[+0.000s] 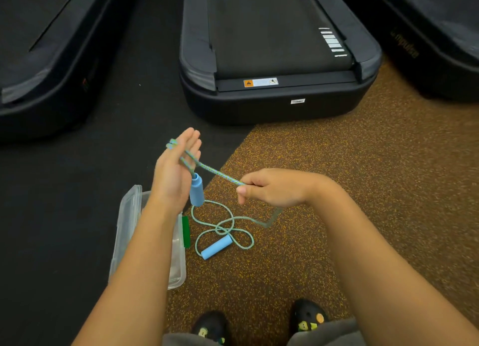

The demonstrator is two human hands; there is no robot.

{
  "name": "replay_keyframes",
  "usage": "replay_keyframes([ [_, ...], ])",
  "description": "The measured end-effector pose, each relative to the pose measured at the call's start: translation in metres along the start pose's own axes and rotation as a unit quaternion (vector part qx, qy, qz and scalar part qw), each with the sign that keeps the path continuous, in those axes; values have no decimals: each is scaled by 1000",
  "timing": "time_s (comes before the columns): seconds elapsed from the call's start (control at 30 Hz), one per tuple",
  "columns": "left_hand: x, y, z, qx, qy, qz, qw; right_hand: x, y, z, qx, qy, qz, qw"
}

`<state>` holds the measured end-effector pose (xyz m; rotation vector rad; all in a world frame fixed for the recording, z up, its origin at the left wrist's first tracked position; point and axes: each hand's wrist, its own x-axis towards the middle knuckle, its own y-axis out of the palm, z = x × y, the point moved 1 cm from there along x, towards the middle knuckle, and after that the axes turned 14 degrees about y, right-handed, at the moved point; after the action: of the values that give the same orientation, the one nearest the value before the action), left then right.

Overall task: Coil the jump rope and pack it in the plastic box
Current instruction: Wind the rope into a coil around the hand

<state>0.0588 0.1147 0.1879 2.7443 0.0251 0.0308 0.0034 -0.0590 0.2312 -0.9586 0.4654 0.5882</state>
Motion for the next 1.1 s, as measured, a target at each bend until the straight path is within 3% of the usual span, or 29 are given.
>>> replay_keyframes([
  [0.1, -10, 11, 7, 141, 10, 114, 983, -9, -9, 12, -13, -35, -18, 999],
  [0.2, -19, 19, 16, 202, -62, 236, 948, -11, -16, 15, 9, -61, -74, 995],
  [0.4, -35, 37, 8, 125, -166, 368, 906, -5, -23, 1, 92, -41, -202, 974],
  [0.63, -33, 35, -3, -57, -177, 309, 933, 17, -8, -9, 166, -24, -219, 961],
  [0.9, -21, 31, -9, -231, -143, 141, 952, 30, 15, -13, 131, -7, -173, 976],
  [1.1, -6, 15, -5, -211, -71, 36, 974, 24, 19, -5, 58, -3, -88, 994],
])
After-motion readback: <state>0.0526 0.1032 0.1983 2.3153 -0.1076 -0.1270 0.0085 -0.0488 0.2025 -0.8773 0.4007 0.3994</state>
